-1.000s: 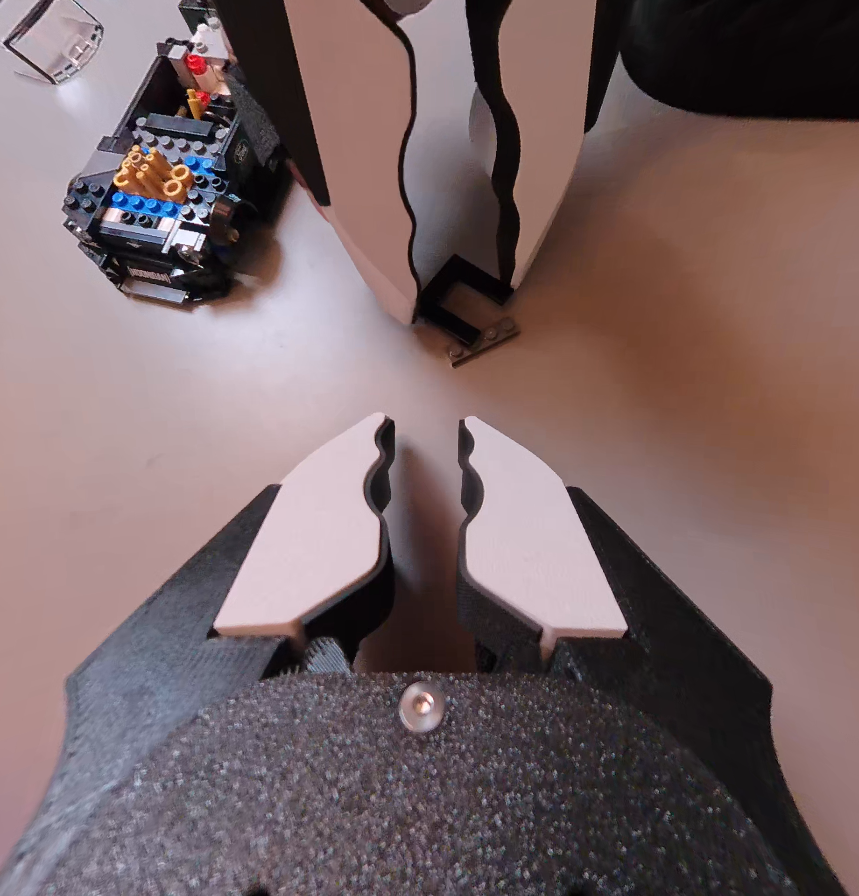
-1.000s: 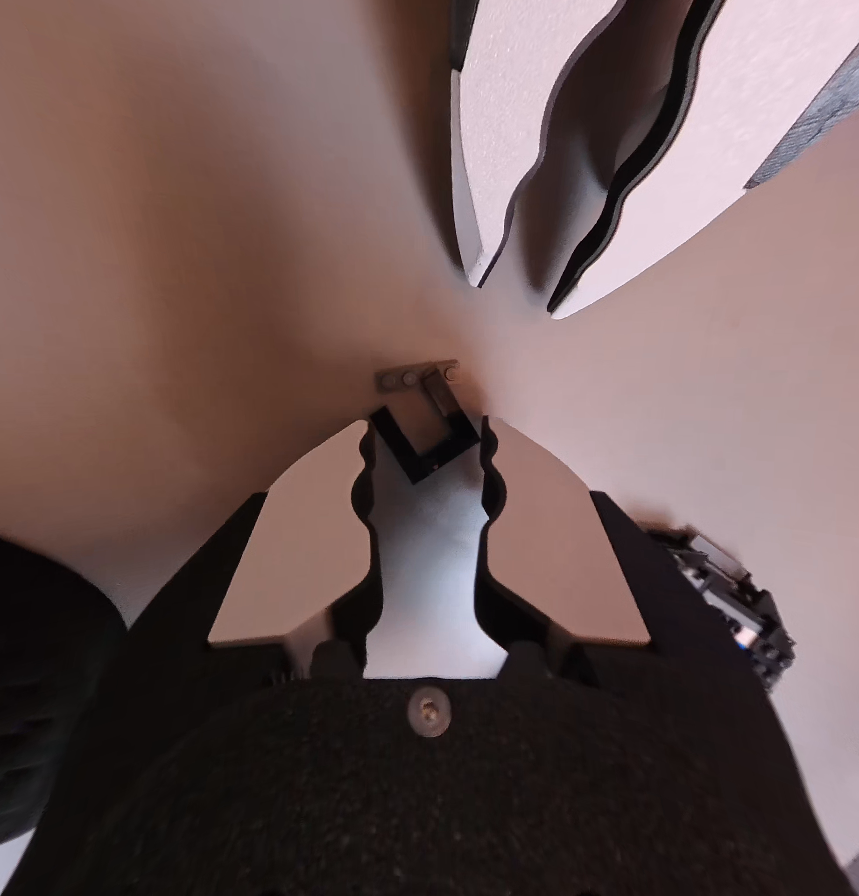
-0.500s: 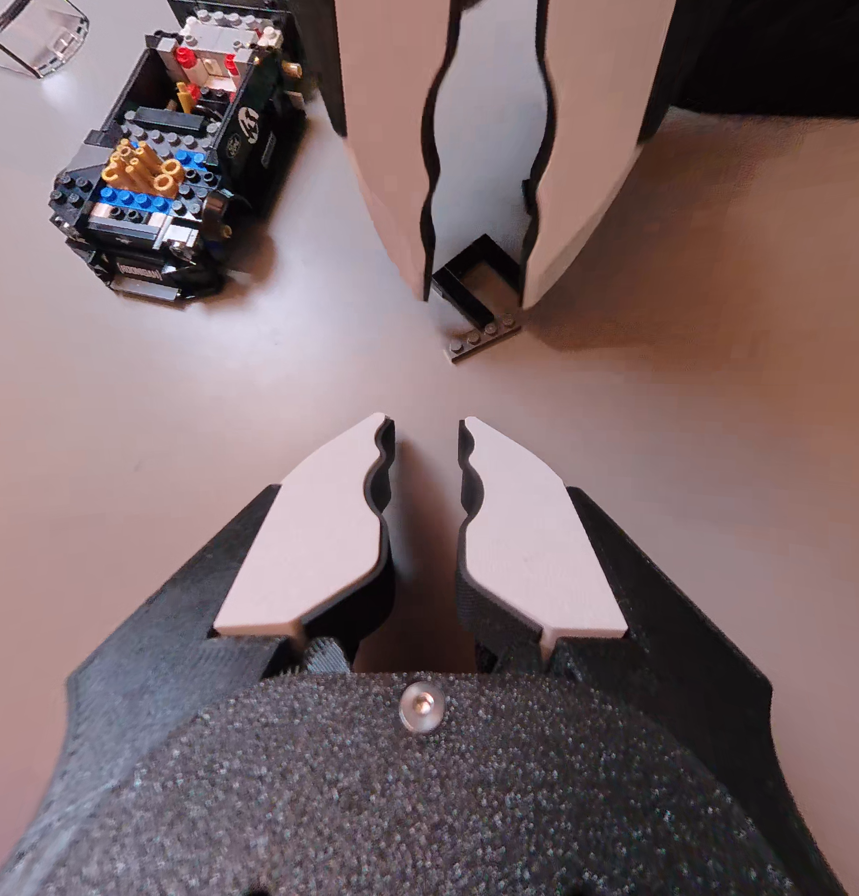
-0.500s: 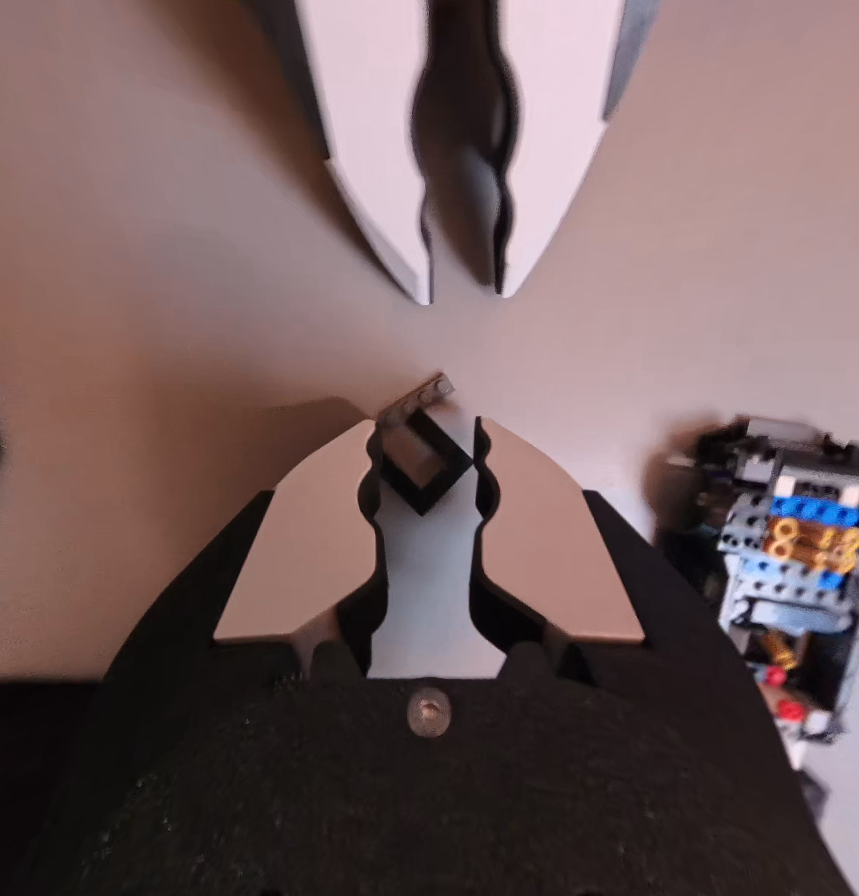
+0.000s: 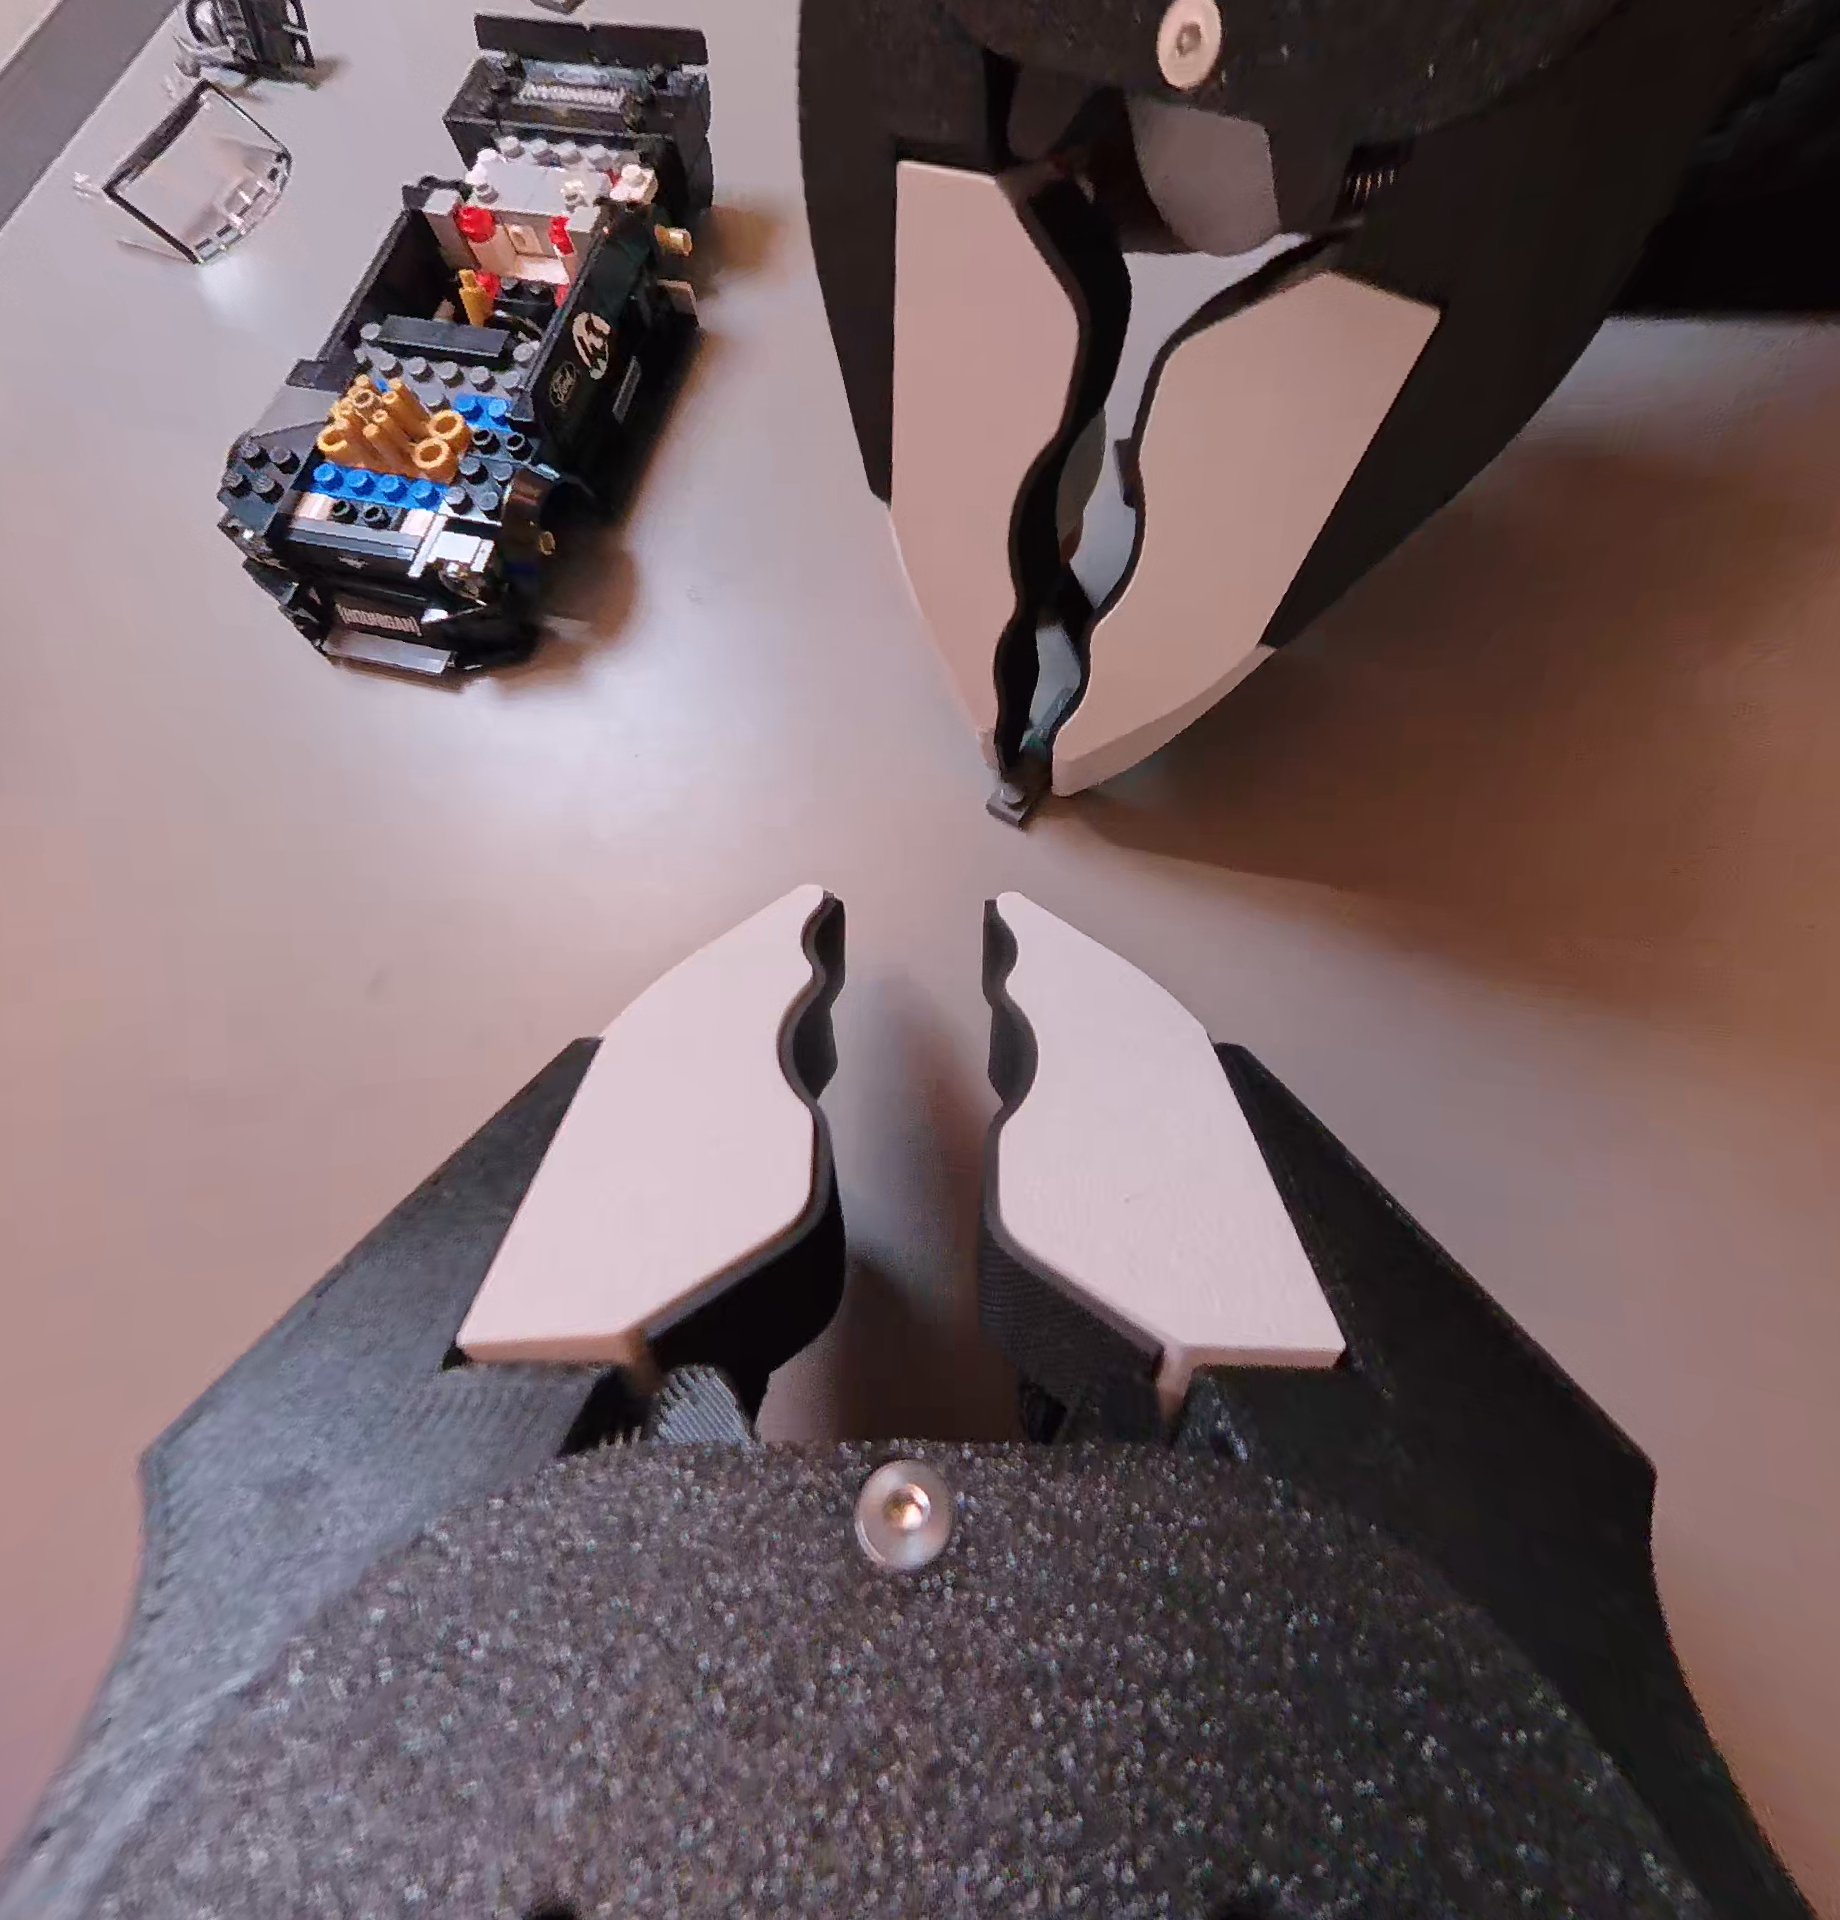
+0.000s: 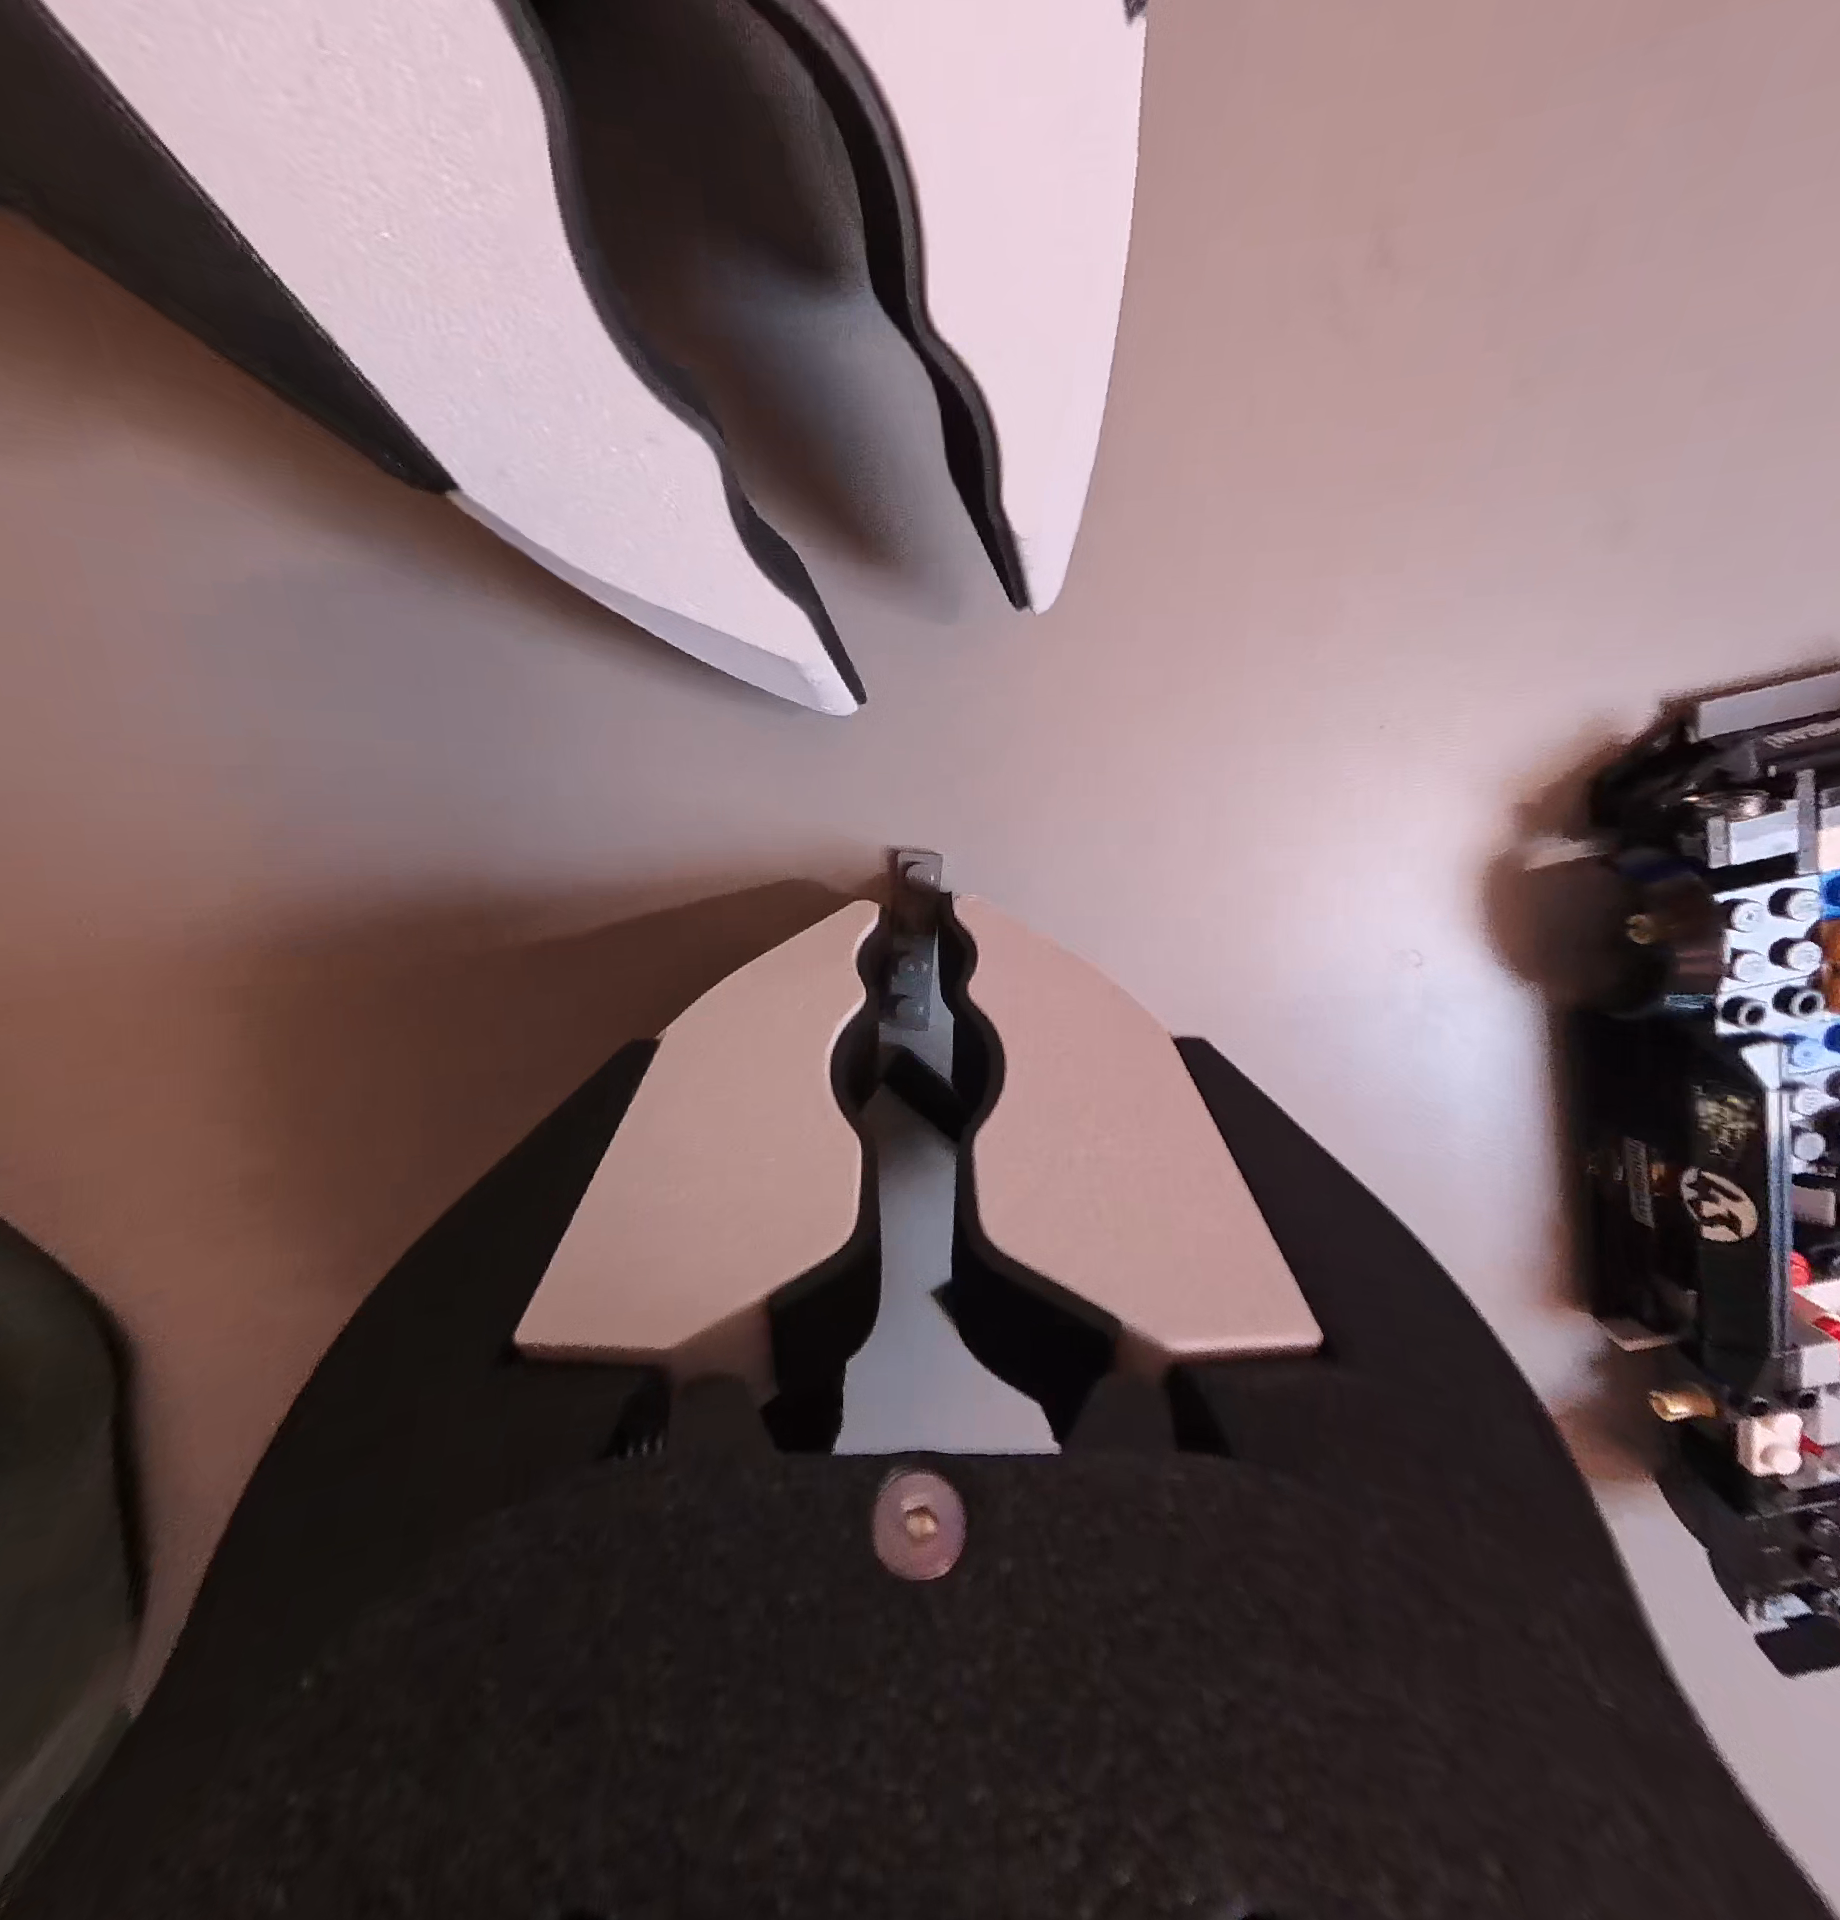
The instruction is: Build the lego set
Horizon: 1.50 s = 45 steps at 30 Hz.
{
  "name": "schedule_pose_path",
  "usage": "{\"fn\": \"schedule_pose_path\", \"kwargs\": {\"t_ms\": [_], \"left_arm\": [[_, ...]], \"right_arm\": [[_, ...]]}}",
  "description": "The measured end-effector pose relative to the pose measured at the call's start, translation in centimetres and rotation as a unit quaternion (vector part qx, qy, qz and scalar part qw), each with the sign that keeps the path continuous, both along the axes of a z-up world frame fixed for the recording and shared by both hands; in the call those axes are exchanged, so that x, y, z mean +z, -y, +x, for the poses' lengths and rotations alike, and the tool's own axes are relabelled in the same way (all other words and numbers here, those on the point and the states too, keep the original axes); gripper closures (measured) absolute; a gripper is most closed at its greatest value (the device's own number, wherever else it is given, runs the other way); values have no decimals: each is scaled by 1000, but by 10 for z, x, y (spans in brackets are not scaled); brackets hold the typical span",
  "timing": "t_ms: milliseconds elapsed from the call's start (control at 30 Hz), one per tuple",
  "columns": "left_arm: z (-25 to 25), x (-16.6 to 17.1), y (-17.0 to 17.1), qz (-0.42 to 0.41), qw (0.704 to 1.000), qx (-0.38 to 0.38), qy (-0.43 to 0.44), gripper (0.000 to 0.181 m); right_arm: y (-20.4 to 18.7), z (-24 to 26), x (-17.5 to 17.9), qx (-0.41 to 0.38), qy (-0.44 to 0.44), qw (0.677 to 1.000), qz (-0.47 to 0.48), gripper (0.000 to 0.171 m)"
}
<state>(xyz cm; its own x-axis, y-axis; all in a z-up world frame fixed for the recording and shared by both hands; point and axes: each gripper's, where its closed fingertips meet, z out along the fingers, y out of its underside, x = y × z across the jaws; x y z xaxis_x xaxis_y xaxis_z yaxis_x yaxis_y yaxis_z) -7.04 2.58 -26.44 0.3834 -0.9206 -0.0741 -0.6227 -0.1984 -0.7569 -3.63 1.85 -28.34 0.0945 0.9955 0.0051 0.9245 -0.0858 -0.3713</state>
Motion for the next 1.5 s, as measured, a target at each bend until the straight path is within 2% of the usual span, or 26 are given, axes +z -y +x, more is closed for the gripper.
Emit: {"fn": "schedule_pose_path", "kwargs": {"t_ms": [133, 267, 333, 433, 500, 567, 667, 767, 867, 1000, 1200, 1333, 1367, 1433, 1500], "left_arm": [[2, 11, 0, -11, 999, 3, 38, 157], [13, 38, 3, -65, 986, 15, 150, 156], [21, 57, 4, -116, 965, 27, 232, 156], [28, 82, 1, -198, 912, 54, 354, 156], [31, 90, -1, -238, 881, 62, 404, 158], [35, 93, 1, -252, 866, 59, 429, 158], [44, 93, 4, -234, 872, 59, 427, 157], [47, 97, 1, -194, 881, 72, 426, 160], [46, 92, -3, -165, 895, 93, 404, 165], [45, 85, -8, -170, 897, 113, 392, 169], [42, 77, -10, -182, 898, 124, 381, 172], [38, 79, -10, -218, 881, 116, 403, 173], [36, 79, -11, -225, 877, 115, 409, 173], [32, 81, -12, -245, 865, 113, 424, 174], [29, 82, -12, -271, 849, 108, 440, 174]], "right_arm": [[-8, -5, 19, -54, -73, 996, -21, 163], [-22, -7, 67, -104, -190, 976, -24, 163], [-22, -7, 86, -113, -234, 966, -11, 163], [-20, -7, 101, -136, -280, 950, 5, 163], [-20, -7, 112, -174, -328, 928, -20, 163], [-20, -6, 122, -215, -379, 897, -70, 163], [-20, -4, 129, -265, -434, 848, -153, 163], [-22, -3, 126, -297, -452, 815, -206, 163], [-26, -2, 118, -319, -453, 807, -203, 163], [-26, -7, 110, -335, -452, 800, -209, 163], [-28, -11, 104, -335, -454, 801, -201, 163], [-30, -4, 108, -265, -439, 847, -142, 159], [-31, -1, 110, -244, -431, 859, -131, 153], [-26, 7, 115, -161, -414, 890, -104, 151], [-28, 19, 104, -85, -356, 930, -43, 149]]}}
